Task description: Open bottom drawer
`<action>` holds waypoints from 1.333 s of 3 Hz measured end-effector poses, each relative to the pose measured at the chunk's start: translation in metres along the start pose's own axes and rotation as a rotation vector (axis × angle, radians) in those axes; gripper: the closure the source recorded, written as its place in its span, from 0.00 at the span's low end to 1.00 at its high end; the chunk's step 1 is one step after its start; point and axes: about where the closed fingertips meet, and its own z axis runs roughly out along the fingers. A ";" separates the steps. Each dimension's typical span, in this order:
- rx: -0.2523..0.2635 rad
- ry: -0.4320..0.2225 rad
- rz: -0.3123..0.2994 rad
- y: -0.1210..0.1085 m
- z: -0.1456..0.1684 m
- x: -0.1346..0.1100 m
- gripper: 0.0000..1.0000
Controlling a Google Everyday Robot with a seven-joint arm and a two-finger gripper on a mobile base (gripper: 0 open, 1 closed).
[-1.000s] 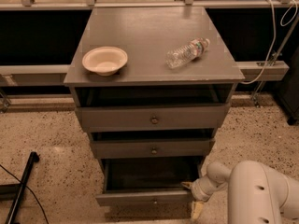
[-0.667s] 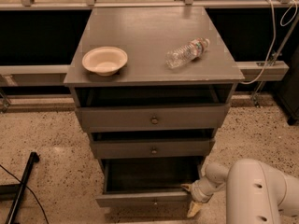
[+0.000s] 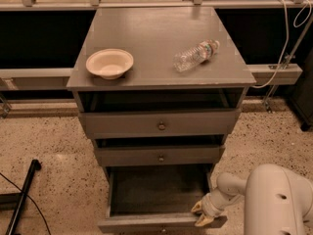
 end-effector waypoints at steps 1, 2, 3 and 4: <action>-0.005 0.031 -0.020 0.021 -0.017 -0.013 0.55; 0.003 0.066 -0.052 0.025 -0.033 -0.032 0.46; 0.039 0.080 -0.085 0.008 -0.036 -0.045 0.58; 0.110 0.062 -0.083 -0.010 -0.030 -0.037 0.74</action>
Offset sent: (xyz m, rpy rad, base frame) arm -0.0209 0.0122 0.0798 -0.0871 -0.0864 0.0794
